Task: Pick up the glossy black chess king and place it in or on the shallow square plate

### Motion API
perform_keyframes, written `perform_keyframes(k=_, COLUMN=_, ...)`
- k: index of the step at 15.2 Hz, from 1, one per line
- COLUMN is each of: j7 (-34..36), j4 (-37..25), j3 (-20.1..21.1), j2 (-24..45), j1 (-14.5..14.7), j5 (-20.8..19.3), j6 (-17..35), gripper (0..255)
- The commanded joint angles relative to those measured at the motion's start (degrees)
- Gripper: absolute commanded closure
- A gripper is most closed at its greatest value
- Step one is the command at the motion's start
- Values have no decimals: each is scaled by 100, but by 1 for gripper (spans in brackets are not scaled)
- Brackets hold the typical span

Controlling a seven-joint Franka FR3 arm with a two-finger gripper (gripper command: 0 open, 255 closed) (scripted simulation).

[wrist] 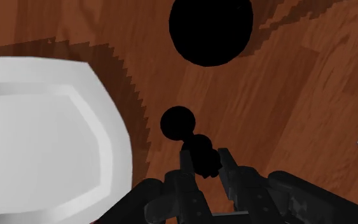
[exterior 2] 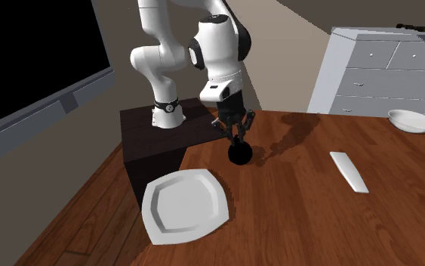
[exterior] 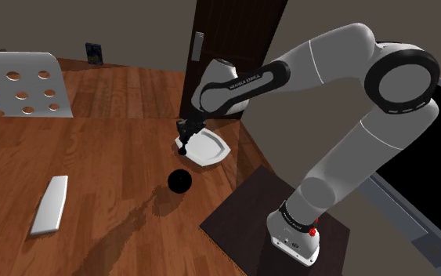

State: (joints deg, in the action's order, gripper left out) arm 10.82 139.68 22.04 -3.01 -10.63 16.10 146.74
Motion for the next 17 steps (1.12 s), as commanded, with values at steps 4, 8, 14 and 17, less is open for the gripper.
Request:
perform_keyframes(k=4, j7=-828, j4=-126, j3=-418, j2=-5, j1=-346, j5=106, j6=-268, gripper=255)
perform_keyframes(k=8, j7=-1415, j4=-341, j3=-743, j2=102, j1=-635, j5=111, j6=-490, gripper=255)
perform_keyframes(k=14, j7=-2190, j4=-859, j3=-1184, j2=418, j1=-1064, j5=57, j6=-860, gripper=255)
perform_keyframes(k=17, j7=-2254, j4=-830, j3=-1193, j2=533, j1=-1075, j5=76, j6=-725, gripper=255)
